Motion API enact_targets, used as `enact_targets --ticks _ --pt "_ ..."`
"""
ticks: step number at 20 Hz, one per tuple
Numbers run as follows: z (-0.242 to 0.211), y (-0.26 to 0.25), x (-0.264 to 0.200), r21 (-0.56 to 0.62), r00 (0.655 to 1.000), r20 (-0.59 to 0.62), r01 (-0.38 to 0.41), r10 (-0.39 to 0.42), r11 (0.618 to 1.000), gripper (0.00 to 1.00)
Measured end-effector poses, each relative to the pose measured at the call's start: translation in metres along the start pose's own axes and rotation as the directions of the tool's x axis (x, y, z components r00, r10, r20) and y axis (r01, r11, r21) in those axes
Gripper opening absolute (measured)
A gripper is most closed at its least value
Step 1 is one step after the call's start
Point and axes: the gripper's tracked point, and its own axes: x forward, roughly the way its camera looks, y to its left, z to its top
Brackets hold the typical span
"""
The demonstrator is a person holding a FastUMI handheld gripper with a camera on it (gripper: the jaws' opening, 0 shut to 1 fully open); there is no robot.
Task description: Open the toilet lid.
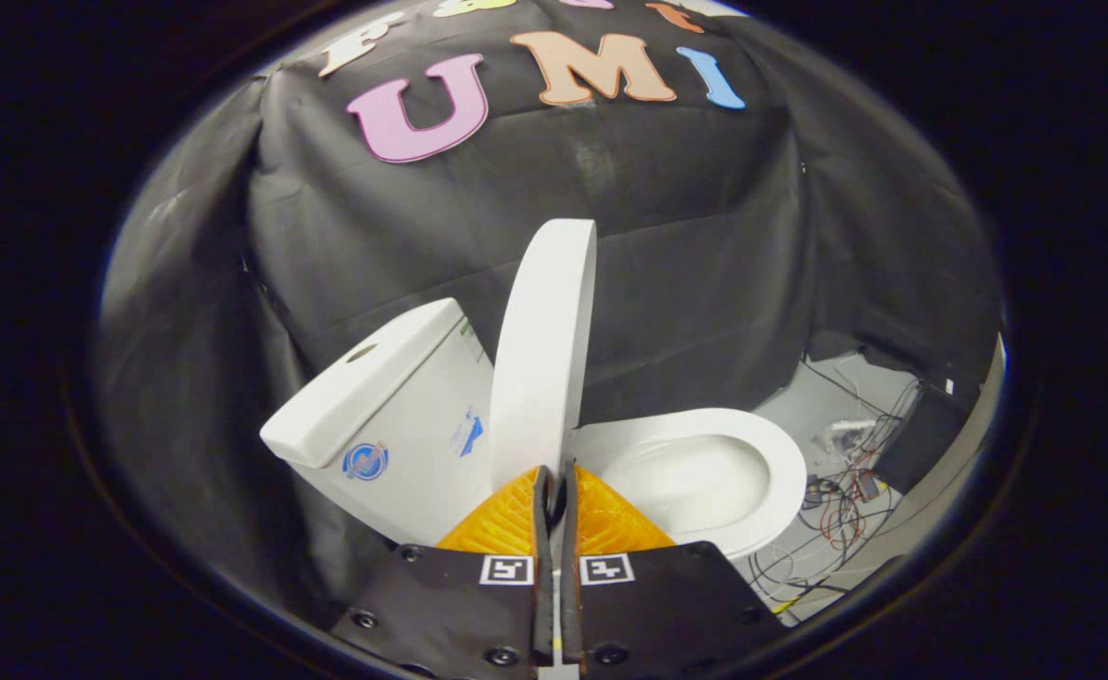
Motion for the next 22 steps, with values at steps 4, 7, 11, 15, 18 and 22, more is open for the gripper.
enact_targets --ticks 4,7,11,15,18,22 --pt "0.002 0.017 0.000 -0.052 1.000 0.025 0.005 -0.003 0.999 0.04" --pt "0.006 0.033 0.005 -0.075 0.999 0.034 -0.004 0.007 0.997 0.04" --pt "0.007 0.054 0.007 -0.108 0.999 0.047 0.005 0.000 0.994 0.04" --pt "0.007 0.075 0.011 -0.190 0.997 0.076 0.012 0.003 0.982 0.04" --pt "0.007 0.084 0.013 -0.204 0.996 0.088 0.002 0.016 0.979 0.04" --pt "0.006 0.097 0.017 -0.212 0.996 0.081 -0.022 0.040 0.977 0.04"
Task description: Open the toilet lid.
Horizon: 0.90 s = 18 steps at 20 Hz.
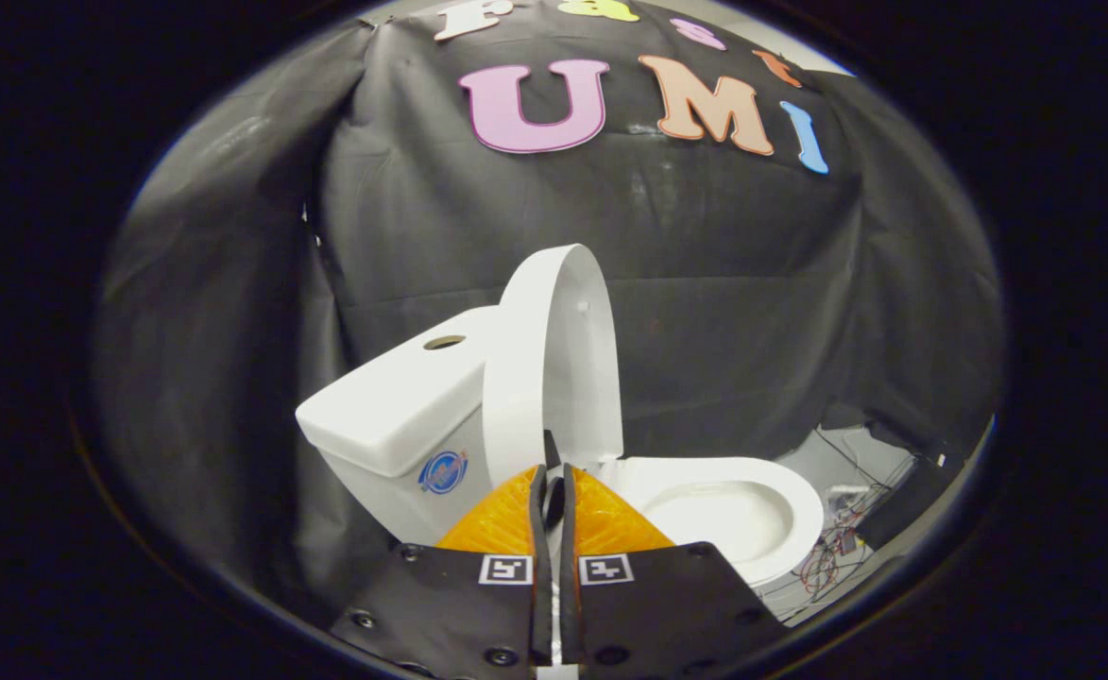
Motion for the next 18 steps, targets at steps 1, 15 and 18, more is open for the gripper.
enact_targets --ticks 1,15,18 --pt "0.001 0.003 0.000 -0.007 1.000 0.001 -0.003 0.003 1.000 0.04" --pt "0.004 0.028 0.006 -0.107 0.998 0.049 -0.040 0.045 0.993 0.09" --pt "0.006 0.033 0.007 -0.122 0.996 0.062 -0.053 0.061 0.991 0.16"
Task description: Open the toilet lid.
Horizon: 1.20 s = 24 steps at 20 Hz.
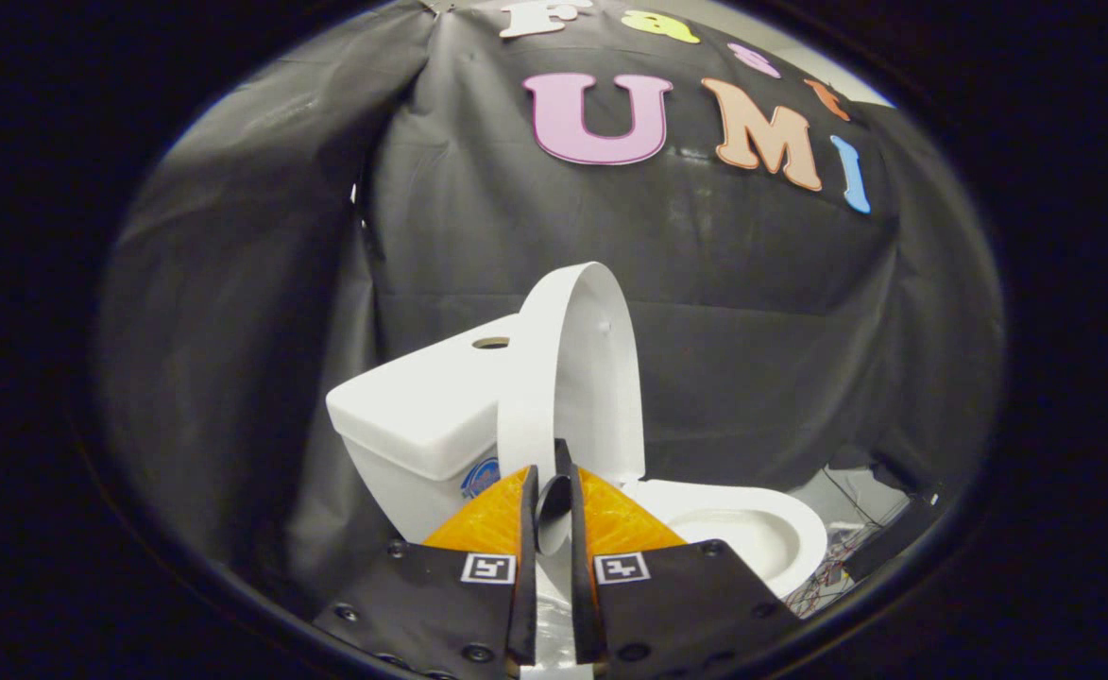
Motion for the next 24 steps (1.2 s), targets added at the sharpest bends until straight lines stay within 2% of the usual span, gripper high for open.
enact_targets --ticks 9,12,16,18,20,24 --pt "-0.001 0.019 0.003 0.000 0.997 0.014 -0.080 0.080 0.997 0.30" --pt "-0.003 0.030 0.000 -0.019 0.991 0.003 -0.131 0.131 0.991 0.53" --pt "0.006 0.024 -0.013 -0.029 0.990 0.054 -0.129 0.131 0.991 0.84" --pt "0.013 0.023 -0.022 -0.012 0.983 0.087 -0.160 0.160 0.987 0.99" --pt "0.022 0.021 -0.035 0.002 0.973 0.129 -0.193 0.191 0.981 0.99" --pt "0.044 -0.008 -0.065 0.002 0.952 0.232 -0.207 0.201 0.978 0.99"
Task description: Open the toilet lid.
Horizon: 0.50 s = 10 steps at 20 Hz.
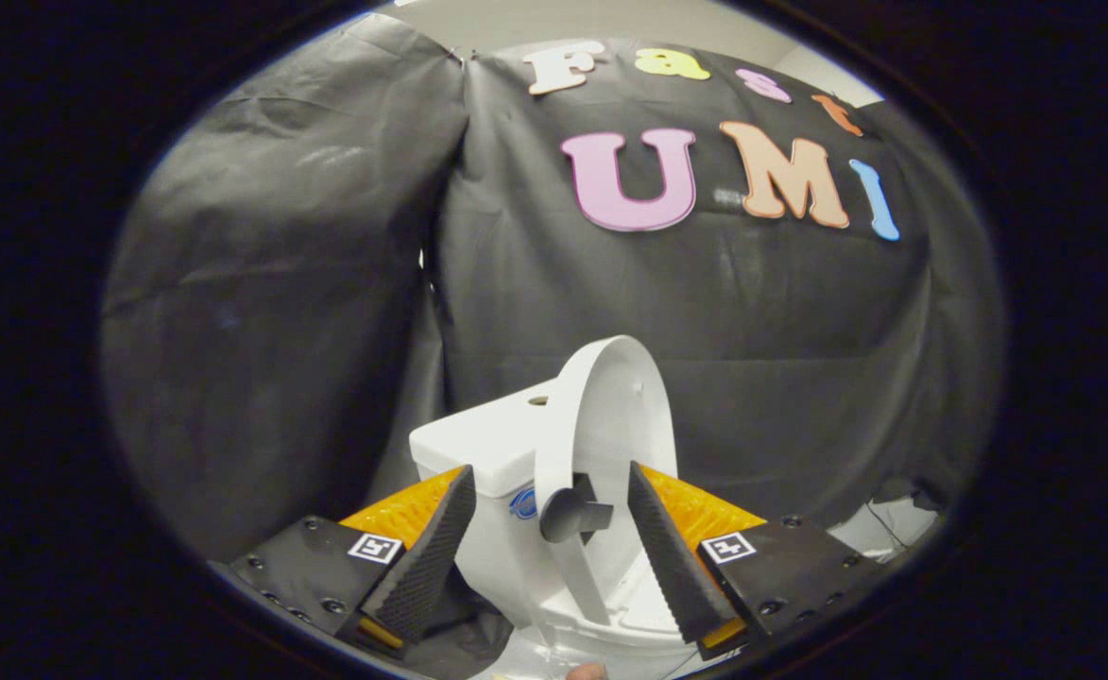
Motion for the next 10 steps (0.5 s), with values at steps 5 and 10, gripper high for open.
enact_targets --ticks 5,10 --pt "0.021 -0.029 -0.040 0.040 0.995 0.097 -0.039 0.035 0.998 0.99" --pt "0.017 -0.067 -0.081 0.051 0.993 0.111 -0.039 0.033 0.998 0.98"
